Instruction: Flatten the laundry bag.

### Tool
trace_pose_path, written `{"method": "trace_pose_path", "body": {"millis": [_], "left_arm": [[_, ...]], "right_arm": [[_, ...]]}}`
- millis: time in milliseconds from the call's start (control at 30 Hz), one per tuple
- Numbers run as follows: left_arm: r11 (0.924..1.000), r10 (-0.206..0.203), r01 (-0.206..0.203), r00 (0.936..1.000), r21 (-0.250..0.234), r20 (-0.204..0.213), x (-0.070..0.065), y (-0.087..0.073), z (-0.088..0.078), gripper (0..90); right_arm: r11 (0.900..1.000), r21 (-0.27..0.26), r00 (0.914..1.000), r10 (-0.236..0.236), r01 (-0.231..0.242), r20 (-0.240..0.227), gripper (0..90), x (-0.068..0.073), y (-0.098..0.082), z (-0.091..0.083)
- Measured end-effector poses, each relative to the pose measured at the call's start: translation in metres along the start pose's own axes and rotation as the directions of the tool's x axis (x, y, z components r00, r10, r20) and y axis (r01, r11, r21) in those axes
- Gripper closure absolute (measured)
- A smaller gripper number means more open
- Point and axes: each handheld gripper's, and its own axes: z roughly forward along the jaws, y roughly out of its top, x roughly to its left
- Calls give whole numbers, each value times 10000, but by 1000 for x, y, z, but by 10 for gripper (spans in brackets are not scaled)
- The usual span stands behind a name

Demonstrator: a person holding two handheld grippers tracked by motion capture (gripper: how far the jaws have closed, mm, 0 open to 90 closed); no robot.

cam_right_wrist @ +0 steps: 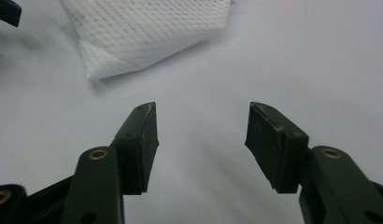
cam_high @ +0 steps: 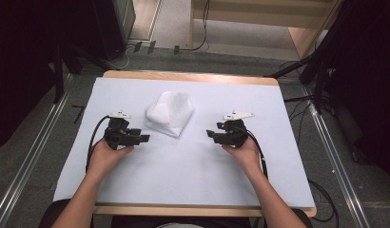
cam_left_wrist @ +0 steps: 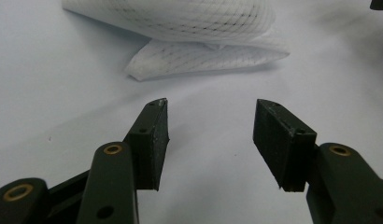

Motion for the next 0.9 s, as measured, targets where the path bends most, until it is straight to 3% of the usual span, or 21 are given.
{"method": "trace_pose_path", "body": {"millis": [133,433,567,900], "left_arm": [[9999,-8,8,10000,-105,35,0,1,1,414],[9998,-178,178,9998,-58,116,3,1,3,382],[10000,-47,47,10000,10,-4,2,1,3,387],[10000,-66,66,10000,-49,27,3,0,3,385]], "right_arm": [[9995,209,9997,242,-243,39,481,4,1,0],[9990,383,9995,253,-246,-165,504,11,2,-1],[9980,549,9993,330,-319,-188,493,14,2,-1],[9972,735,9991,-128,158,-409,500,22,4,2]]}}
